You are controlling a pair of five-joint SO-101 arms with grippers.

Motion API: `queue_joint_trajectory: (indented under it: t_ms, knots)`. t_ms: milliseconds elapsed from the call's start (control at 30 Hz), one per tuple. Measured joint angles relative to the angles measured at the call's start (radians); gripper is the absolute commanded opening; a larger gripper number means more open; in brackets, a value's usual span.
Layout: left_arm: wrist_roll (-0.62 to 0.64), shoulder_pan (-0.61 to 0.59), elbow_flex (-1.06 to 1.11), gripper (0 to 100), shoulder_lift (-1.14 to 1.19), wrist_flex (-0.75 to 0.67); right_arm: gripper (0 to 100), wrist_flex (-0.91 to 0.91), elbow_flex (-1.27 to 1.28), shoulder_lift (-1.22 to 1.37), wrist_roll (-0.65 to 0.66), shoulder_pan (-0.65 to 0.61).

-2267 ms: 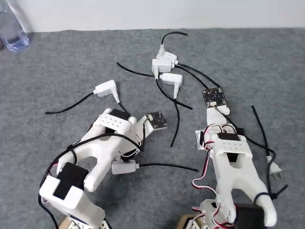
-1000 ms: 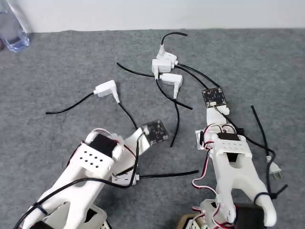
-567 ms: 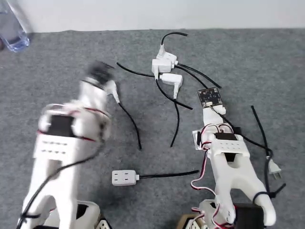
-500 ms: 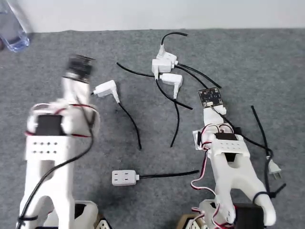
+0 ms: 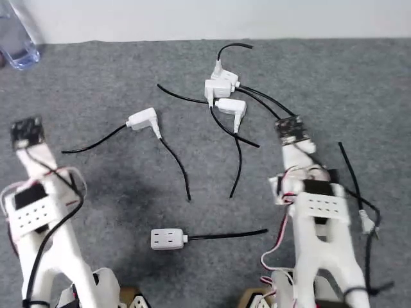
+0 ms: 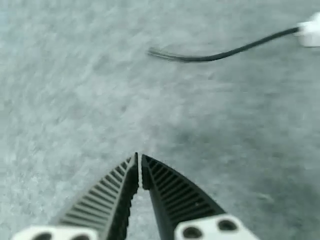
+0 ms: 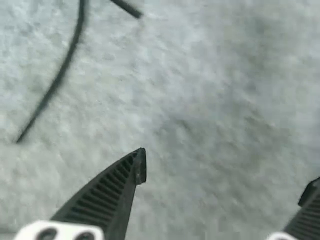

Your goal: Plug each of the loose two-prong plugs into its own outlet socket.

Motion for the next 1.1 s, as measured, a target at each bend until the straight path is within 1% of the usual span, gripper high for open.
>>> queue_joint_trajectory:
  t_ms: [100, 167, 267, 367, 467, 567, 667, 800, 1000, 1100]
  knots:
    - [0.015, -0.018, 0.124, 1, 0.0, -0.124, 45.5, 0.227, -0.118, -0.031, 0.106, 0.061]
    - [0.021, -0.015, 0.201, 1, 0.0, -0.204, 45.5, 0.368, -0.212, -0.031, 0.146, 0.109]
    - [0.021, 0.002, 0.236, 1, 0.0, -0.273, 45.5, 0.463, -0.353, 0.006, 0.166, 0.209]
    - [0.025, 0.002, 0.244, 1, 0.0, -0.288, 42.8, 0.485, -0.445, 0.084, 0.21, 0.278]
    - [0.025, -0.003, 0.244, 1, 0.0, -0.293, 33.0, 0.485, -0.48, 0.213, 0.264, 0.321]
    - [0.025, 0.005, 0.244, 1, 0.0, -0.313, 24.3, 0.477, -0.517, 0.367, 0.272, 0.379]
    - [0.025, 0.002, 0.244, 1, 0.0, -0.321, 25.3, 0.476, -0.566, 0.473, 0.282, 0.462]
    - [0.028, 0.005, 0.244, 1, 0.0, -0.321, 28.3, 0.47, -0.572, 0.534, 0.359, 0.535]
    - [0.028, 0.025, 0.256, 1, 0.0, -0.321, 25.5, 0.397, -0.572, 0.574, 0.44, 0.635]
    - [0.028, 0.023, 0.258, 1, 0.0, -0.321, 25.2, 0.371, -0.572, 0.62, 0.466, 0.661]
